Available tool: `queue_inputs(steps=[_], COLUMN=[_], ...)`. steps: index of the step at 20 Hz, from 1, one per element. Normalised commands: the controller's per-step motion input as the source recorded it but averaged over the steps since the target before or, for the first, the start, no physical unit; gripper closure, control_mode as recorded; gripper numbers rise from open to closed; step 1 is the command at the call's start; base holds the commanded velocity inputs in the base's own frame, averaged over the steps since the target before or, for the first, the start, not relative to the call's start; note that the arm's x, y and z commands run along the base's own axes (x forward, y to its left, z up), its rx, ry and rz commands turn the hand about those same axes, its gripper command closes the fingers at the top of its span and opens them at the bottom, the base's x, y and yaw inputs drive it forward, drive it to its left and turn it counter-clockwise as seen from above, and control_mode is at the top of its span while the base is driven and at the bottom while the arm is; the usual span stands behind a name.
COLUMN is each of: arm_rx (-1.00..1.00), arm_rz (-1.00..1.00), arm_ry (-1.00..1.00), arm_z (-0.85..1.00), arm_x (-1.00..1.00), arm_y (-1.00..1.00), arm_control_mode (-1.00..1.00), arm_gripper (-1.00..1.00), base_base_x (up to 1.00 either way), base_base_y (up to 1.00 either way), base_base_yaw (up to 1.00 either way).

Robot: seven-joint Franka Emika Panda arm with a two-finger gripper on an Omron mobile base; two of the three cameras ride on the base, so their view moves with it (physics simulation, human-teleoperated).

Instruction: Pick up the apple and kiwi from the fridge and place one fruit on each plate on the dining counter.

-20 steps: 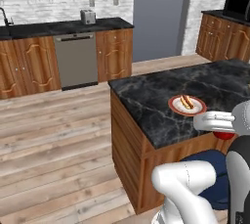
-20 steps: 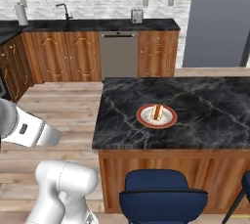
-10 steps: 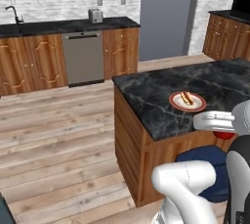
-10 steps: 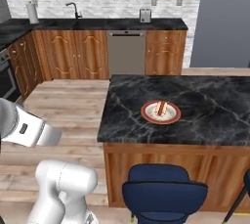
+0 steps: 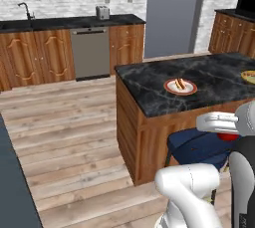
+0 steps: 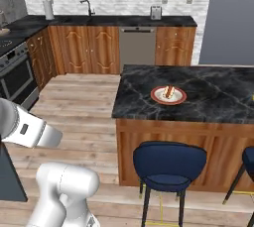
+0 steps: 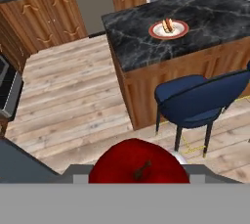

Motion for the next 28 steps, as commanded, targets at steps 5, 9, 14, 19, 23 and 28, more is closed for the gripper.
queue_inputs(steps=[5, 9, 14, 19, 23, 28], arm_rx=[0.00, 0.00, 0.00, 0.00, 0.00, 0.00], arm_rz=[0.00, 0.00, 0.00, 0.00, 0.00, 0.00], arm_ry=[0.00, 0.00, 0.00, 0.00, 0.00, 0.00], arm_z=[0.00, 0.00, 0.00, 0.00, 0.00, 0.00], arm_x=[0.00, 0.00, 0.00, 0.00, 0.00, 0.00], arm_y=[0.00, 0.00, 0.00, 0.00, 0.00, 0.00], arm_control_mode=[1.00, 1.00, 1.00, 1.00, 1.00, 1.00], arm_gripper=[1.00, 1.00, 1.00, 1.00, 1.00, 1.00], base_base_x=[-0.64, 0.08, 0.40, 0.50, 0.64, 0.86], base_base_y=[-0.99, -1.00, -1.00, -1.00, -1.00, -1.00], base_base_yaw=[0.01, 0.00, 0.00, 0.00, 0.00, 0.01])
